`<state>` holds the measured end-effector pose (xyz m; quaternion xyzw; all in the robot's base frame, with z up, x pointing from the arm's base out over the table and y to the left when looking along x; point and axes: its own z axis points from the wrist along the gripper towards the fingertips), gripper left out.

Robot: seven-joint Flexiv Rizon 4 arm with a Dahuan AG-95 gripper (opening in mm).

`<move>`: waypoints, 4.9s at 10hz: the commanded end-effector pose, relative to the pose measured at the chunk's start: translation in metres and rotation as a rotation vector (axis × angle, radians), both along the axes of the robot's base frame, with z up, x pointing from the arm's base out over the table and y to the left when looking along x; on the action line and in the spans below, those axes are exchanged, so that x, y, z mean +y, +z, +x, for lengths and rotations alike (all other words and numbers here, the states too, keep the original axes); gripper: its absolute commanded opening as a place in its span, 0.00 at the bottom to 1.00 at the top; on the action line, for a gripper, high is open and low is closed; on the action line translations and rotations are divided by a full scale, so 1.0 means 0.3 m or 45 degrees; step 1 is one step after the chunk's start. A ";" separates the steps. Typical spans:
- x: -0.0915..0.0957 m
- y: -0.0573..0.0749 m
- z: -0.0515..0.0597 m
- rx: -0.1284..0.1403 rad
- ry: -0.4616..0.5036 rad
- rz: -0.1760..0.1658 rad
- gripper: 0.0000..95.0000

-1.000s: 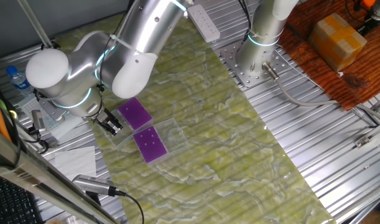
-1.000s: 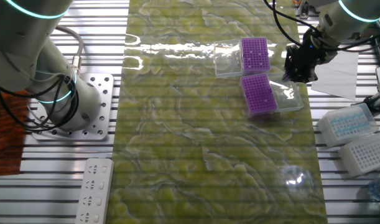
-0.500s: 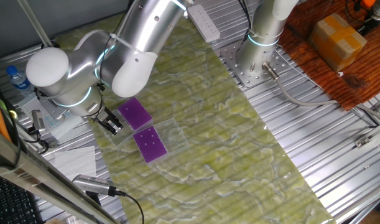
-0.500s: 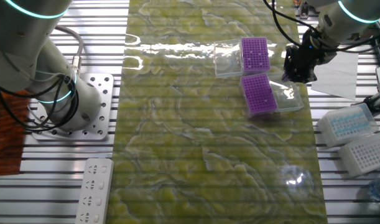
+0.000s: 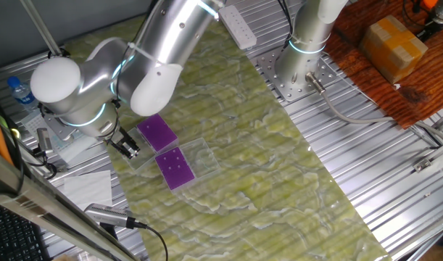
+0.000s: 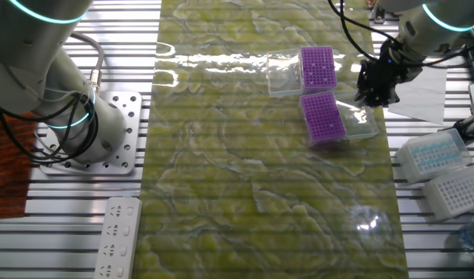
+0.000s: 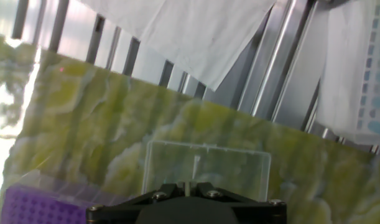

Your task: Transfer all small pipette tips from one holder to another

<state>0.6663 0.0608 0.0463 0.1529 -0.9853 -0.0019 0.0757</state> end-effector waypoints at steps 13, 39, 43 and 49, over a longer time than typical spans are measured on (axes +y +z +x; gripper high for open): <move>-0.013 -0.093 0.033 -0.063 0.007 0.002 0.20; 0.116 0.151 -0.038 -0.123 0.480 0.077 0.00; 0.152 0.152 -0.043 -0.154 0.800 0.098 0.00; 0.174 0.167 -0.064 -0.207 0.669 0.210 0.00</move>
